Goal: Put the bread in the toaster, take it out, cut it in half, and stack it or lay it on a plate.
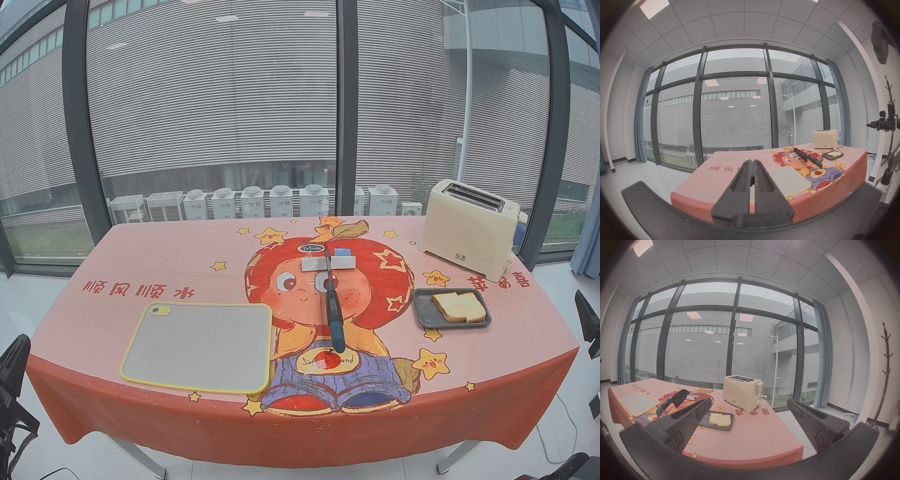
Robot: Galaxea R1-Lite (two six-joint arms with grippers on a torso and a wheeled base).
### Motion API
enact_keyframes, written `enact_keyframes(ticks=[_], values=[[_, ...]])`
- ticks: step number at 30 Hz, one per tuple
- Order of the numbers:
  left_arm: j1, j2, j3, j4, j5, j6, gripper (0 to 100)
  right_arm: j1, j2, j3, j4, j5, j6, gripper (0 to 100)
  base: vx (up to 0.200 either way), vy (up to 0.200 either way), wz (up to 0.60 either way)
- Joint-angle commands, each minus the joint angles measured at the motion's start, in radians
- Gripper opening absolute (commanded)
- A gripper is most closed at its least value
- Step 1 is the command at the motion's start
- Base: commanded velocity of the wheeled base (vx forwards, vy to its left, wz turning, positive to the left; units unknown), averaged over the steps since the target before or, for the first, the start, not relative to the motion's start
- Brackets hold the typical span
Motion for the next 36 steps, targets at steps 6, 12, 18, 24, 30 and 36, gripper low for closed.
enact_keyframes(ticks=[6,12,18,24,30,36], values=[[-0.001,-0.094,0.011,0.037,0.001,0.0,0,-0.001,-0.123,0.002,0.148,0.0,-0.001,100,0.0,0.0,0.0],[-0.001,-0.134,0.046,0.037,0.0,0.0,0,-0.001,-0.197,0.0,0.222,0.0,-0.001,100,0.0,0.0,0.0],[-0.001,-0.171,0.078,0.037,0.001,0.0,0,-0.003,-0.235,0.011,0.245,0.002,-0.001,100,0.0,0.0,0.0],[-0.001,-0.206,0.12,0.038,0.001,-0.001,0,-0.003,-0.271,0.031,0.247,0.002,-0.001,100,0.0,0.0,0.0],[-0.001,-0.236,0.152,0.038,0.001,-0.001,0,-0.004,-0.346,0.046,0.311,0.0,-0.001,100,0.0,0.0,0.0],[-0.001,-0.281,0.181,0.055,0.001,0.0,0,-0.004,-0.415,0.046,0.392,0.002,0.001,100,0.0,0.0,0.0]])
